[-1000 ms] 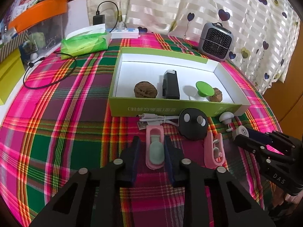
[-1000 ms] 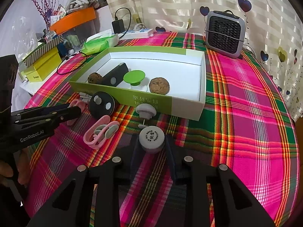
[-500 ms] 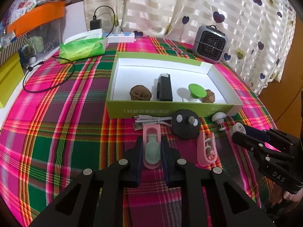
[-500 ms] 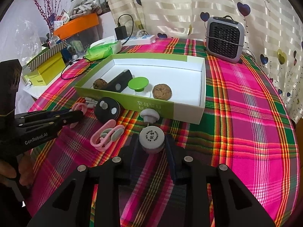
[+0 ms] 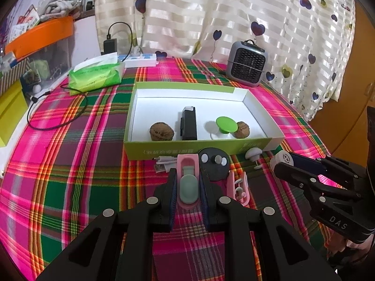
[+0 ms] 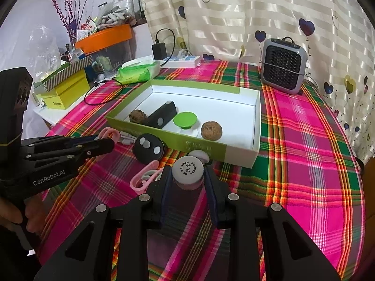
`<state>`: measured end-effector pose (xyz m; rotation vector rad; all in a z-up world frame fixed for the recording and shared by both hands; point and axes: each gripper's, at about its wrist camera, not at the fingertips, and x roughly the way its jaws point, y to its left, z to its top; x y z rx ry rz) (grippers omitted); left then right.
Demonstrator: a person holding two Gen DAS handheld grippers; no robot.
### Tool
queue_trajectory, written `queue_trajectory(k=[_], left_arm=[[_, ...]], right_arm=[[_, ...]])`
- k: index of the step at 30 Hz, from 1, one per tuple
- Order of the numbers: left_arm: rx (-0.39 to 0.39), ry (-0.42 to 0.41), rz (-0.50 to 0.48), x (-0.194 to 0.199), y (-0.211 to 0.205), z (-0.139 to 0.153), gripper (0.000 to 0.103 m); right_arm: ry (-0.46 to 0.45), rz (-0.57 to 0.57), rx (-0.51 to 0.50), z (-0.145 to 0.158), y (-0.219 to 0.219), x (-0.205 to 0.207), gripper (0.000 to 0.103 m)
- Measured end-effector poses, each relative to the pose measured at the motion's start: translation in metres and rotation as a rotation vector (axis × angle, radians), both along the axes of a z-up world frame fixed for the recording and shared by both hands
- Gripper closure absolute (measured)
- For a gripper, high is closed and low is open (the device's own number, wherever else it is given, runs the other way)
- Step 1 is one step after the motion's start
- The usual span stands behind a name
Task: Organize objects
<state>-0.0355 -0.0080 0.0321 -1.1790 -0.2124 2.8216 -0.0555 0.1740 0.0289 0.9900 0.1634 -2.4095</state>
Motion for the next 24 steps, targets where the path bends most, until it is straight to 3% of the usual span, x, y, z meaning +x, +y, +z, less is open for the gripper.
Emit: queue_trajectory(k=[24], left_arm=[[-0.013,0.024,-0.020,-0.008,0.003,0.010,0.087]], right_arm=[[0.029,0.005,-0.010,0.012,-0.002,-0.006,0.074]])
